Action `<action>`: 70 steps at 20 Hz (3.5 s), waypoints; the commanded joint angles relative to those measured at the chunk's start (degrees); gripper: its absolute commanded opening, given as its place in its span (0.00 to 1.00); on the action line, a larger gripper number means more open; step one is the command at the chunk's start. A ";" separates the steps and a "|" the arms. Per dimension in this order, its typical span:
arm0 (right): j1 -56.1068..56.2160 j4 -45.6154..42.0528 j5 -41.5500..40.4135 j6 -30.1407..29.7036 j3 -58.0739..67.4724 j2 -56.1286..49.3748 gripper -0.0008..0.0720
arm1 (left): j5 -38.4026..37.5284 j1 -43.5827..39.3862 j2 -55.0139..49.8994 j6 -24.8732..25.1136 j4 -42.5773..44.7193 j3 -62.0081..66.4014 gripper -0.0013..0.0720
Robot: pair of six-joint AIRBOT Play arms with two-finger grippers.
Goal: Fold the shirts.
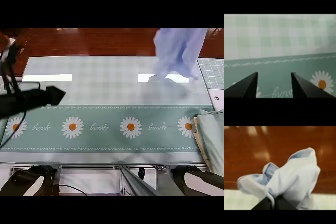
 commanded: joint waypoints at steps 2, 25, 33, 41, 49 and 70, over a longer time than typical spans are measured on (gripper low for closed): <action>6.71 1.49 0.33 -2.62 6.62 7.26 0.04 | 3.96 -2.03 14.45 -8.98 -0.07 -16.44 0.71; 43.85 16.96 -2.25 3.13 -34.42 -11.30 0.57 | 7.06 -2.03 15.61 -9.05 -0.22 -18.67 0.71; 0.66 -10.01 14.99 4.11 -38.75 12.81 0.57 | -19.10 14.53 13.70 -2.84 8.20 -19.28 0.71; -16.48 12.44 8.48 -3.74 -80.26 27.96 0.57 | -9.18 19.78 -4.85 8.59 -15.74 -27.50 0.71; -16.48 16.83 8.52 -6.84 -89.05 27.87 0.57 | 1.51 19.39 -23.50 21.51 -27.39 -27.50 0.70; 18.23 38.27 -4.72 -15.13 -83.62 2.19 0.04 | 1.49 17.03 -30.18 32.57 -38.64 -25.57 0.04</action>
